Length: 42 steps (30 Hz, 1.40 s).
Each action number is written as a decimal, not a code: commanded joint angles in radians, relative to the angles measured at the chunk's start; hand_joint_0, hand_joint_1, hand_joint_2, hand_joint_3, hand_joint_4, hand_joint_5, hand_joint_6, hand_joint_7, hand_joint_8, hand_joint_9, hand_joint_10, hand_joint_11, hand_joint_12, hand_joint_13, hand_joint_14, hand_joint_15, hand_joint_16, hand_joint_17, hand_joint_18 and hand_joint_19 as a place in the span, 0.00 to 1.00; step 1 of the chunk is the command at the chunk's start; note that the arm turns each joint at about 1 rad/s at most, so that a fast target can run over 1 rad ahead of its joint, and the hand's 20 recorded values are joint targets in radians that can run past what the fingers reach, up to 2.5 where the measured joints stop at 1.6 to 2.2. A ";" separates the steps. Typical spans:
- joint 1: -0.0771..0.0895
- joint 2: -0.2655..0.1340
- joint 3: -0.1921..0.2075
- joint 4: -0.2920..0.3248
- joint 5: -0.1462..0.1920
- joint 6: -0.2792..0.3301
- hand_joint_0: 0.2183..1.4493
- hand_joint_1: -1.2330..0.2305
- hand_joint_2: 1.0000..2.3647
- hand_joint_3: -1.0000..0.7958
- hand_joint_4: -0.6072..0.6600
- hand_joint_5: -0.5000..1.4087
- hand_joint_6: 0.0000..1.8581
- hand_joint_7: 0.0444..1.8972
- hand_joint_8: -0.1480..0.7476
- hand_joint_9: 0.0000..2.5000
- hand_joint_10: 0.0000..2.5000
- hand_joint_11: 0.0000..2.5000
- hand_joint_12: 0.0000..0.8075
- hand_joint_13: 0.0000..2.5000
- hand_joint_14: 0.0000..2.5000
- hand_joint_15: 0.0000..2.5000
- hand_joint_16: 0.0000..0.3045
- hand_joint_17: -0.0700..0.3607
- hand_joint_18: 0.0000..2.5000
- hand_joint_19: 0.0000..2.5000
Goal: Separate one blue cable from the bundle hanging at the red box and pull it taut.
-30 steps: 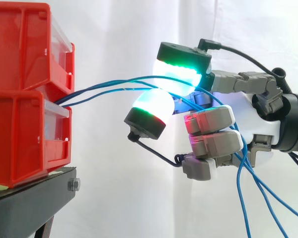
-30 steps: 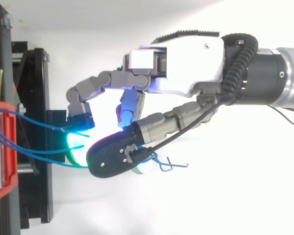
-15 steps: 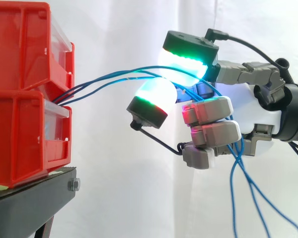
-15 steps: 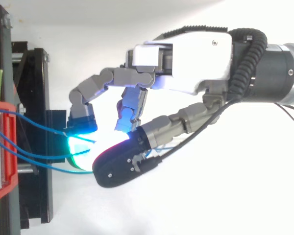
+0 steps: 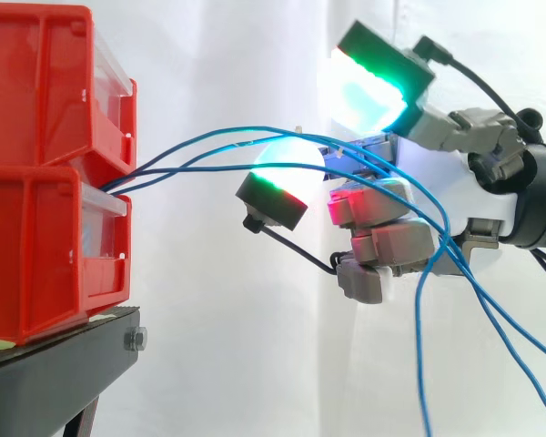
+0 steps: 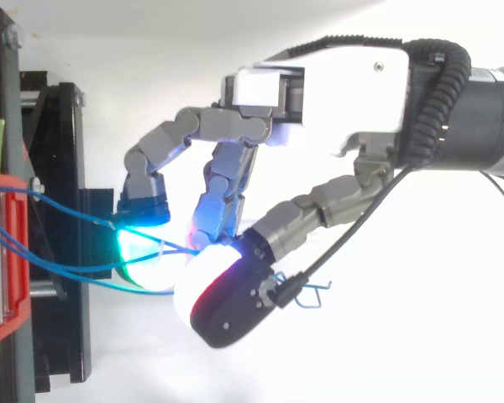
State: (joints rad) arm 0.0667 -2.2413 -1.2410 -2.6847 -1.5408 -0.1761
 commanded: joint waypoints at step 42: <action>0.007 0.000 0.000 0.005 0.002 -0.006 0.32 0.38 0.00 0.28 0.64 0.16 0.45 0.51 0.56 0.50 0.01 0.46 0.50 0.54 0.01 0.40 0.15 0.40 0.44 0.31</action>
State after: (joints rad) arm 0.0736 -2.2412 -1.2410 -2.6799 -1.5386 -0.1825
